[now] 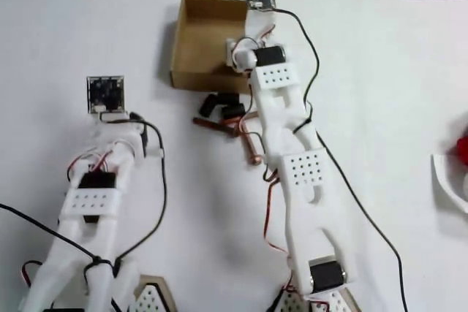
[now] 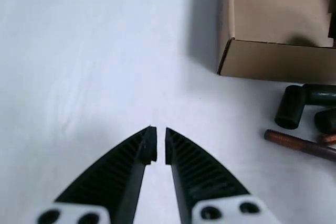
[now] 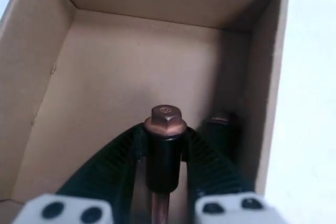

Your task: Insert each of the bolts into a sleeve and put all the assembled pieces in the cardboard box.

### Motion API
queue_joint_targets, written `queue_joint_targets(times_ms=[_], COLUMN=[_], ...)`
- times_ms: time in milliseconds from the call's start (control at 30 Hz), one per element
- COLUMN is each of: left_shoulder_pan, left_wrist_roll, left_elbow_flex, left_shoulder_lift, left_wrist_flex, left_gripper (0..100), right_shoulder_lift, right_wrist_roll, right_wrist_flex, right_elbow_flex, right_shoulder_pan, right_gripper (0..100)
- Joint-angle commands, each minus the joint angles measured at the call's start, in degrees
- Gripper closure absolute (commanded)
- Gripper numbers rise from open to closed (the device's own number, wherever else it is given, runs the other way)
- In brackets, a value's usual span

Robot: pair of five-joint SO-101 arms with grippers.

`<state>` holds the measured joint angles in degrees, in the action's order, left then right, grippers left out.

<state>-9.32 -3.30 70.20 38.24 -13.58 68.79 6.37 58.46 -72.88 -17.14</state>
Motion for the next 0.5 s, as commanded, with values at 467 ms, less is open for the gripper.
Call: queue_joint_targets(times_ms=[467], left_shoulder_pan=[-0.18], left_wrist_roll=[0.62], left_elbow_flex=[-0.13], left_shoulder_lift=[1.93], left_wrist_flex=[1.23], left_gripper=[94], right_shoulder_lift=[-0.84], right_wrist_roll=[0.18], right_wrist_flex=[-1.89], right_elbow_flex=[-2.64], right_shoulder_pan=[0.57], right_gripper=[87.8])
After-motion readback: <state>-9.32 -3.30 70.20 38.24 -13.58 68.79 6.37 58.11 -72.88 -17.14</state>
